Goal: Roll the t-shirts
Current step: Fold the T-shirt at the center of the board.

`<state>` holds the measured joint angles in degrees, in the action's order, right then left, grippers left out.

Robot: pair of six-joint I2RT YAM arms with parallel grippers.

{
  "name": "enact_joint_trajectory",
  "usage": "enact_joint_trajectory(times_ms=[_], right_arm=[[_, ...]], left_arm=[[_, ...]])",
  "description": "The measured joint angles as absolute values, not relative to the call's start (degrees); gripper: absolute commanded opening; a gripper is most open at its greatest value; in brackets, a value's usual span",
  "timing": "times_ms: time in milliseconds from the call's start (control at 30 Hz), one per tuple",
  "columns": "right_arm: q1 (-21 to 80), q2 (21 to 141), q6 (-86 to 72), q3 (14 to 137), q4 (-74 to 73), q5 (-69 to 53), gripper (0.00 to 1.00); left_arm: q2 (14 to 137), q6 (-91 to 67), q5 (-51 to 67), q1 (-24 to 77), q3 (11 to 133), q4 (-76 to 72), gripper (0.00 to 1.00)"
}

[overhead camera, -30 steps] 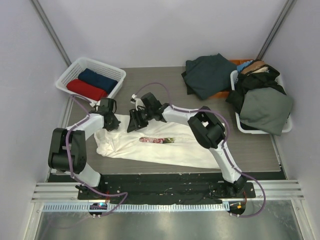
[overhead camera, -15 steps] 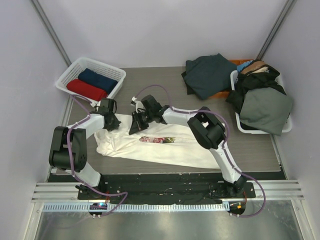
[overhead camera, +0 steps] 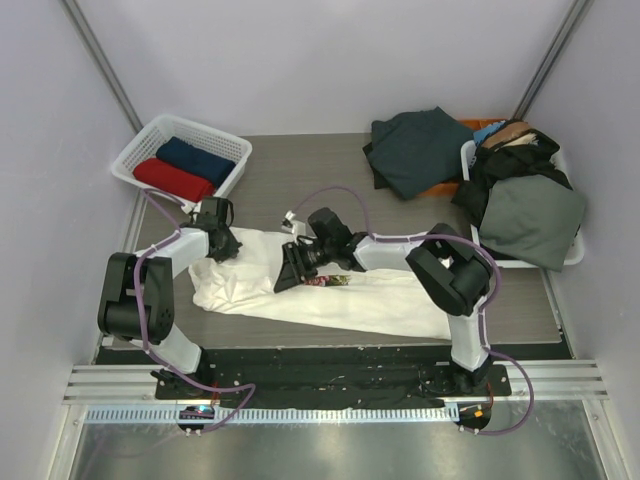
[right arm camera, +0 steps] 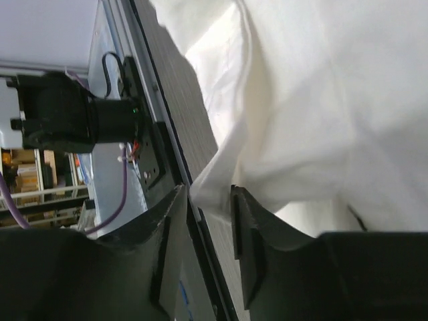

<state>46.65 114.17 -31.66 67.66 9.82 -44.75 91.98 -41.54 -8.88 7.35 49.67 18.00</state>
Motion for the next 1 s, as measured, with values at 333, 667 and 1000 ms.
enact_joint_trajectory(times_ms=[333, 667, 1000], right_arm=[[47.8, 108.4, -31.4, 59.2, 8.0, -45.6, 0.57], [47.8, 111.1, -39.8, 69.2, 19.5, -41.0, 0.56], [50.1, 128.0, -51.0, 75.4, 30.3, -36.1, 0.55]], left_arm=[[91.6, -41.5, -8.8, 7.4, 49.3, 17.7, 0.0], [90.9, -41.6, -8.7, 7.3, 48.5, 17.3, 0.0], [90.9, -41.6, -8.3, 7.1, 48.5, 17.3, 0.0]])
